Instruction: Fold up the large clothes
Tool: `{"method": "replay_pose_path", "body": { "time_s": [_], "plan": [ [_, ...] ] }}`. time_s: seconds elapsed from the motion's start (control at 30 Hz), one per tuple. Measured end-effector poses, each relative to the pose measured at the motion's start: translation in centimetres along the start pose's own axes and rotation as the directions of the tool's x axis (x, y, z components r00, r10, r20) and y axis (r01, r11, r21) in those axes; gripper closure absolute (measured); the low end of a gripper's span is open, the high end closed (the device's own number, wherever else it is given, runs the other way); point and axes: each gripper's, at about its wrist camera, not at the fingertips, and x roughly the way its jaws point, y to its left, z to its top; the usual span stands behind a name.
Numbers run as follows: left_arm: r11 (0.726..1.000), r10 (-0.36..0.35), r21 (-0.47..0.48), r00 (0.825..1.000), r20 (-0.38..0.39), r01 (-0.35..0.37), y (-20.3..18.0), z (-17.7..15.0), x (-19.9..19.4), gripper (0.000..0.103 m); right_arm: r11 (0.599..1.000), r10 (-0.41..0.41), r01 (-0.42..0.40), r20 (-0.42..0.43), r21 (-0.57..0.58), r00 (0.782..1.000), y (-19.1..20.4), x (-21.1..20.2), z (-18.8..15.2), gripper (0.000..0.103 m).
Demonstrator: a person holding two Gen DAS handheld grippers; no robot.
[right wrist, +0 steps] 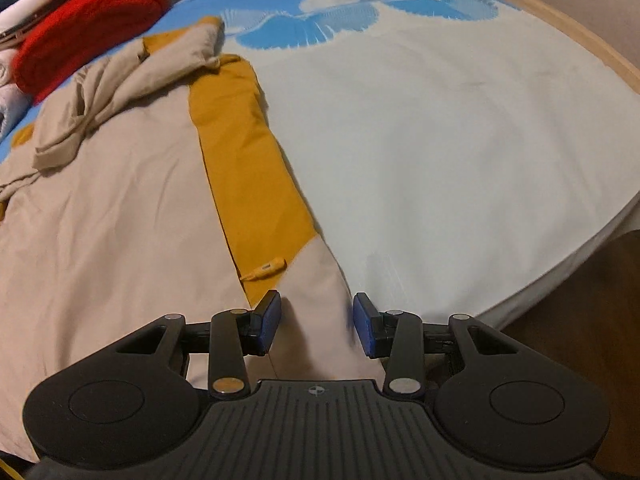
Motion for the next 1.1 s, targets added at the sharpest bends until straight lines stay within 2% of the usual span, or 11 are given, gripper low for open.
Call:
{"method": "replay_pose_path", "body": {
  "time_s": [0.07,0.1,0.13,0.23,0.37,0.53,0.7,0.77,0.9,0.97,1.1],
  "plan": [
    [1.0,-0.001,0.024,1.0,0.013,0.001,-0.3,0.0,-0.2,0.101,1.0,0.004,-0.004,-0.004,0.009,1.0,-0.2,0.0,-0.1,0.061],
    [0.999,0.003,0.037,1.0,0.029,-0.004,-0.5,0.1,-0.5,0.102,1.0,0.008,-0.008,-0.007,0.014,1.0,-0.2,0.0,-0.2,0.064],
    [0.999,-0.001,0.043,0.999,0.05,-0.001,-0.7,0.2,-0.9,0.102,1.0,0.013,-0.013,-0.008,0.019,1.0,-0.3,-0.1,-0.2,0.078],
    [1.0,-0.013,0.023,0.998,0.06,0.012,-0.5,0.3,-1.3,0.101,0.999,0.027,-0.027,0.006,0.041,1.0,-0.5,-0.5,-0.1,0.097],
    [0.999,-0.018,-0.046,1.0,-0.023,0.017,0.3,0.1,-0.3,0.089,0.997,0.036,-0.037,0.011,0.064,0.999,-0.8,-0.6,0.0,0.097],
    [0.999,-0.013,-0.032,1.0,-0.028,0.012,0.0,0.1,0.0,0.083,0.997,0.018,-0.017,-0.013,0.071,1.0,-0.9,-0.3,-0.3,0.09],
    [1.0,0.005,0.012,1.0,-0.019,-0.005,-0.7,0.0,0.2,0.083,0.999,0.003,-0.002,-0.017,0.041,1.0,-0.3,0.0,-0.4,0.089],
    [0.999,0.006,0.045,1.0,0.006,-0.007,-1.2,-0.1,-0.2,0.101,1.0,-0.003,0.003,-0.01,0.022,1.0,-0.1,0.0,-0.4,0.096],
    [0.994,-0.008,0.113,0.995,0.096,-0.003,-2.3,0.0,-1.8,0.101,0.999,0.025,-0.027,0.072,0.018,0.997,0.2,-1.5,0.0,0.103],
    [0.992,0.007,0.124,0.997,0.073,-0.016,-2.5,-0.1,-1.5,0.1,0.999,0.03,-0.032,0.092,0.017,0.995,0.2,-1.9,0.1,0.103],
    [0.999,0.014,0.049,0.999,-0.03,-0.012,-1.3,-0.3,0.0,0.095,1.0,-0.006,0.005,0.026,0.03,1.0,-0.1,-0.8,0.0,0.102]
  ]
}}
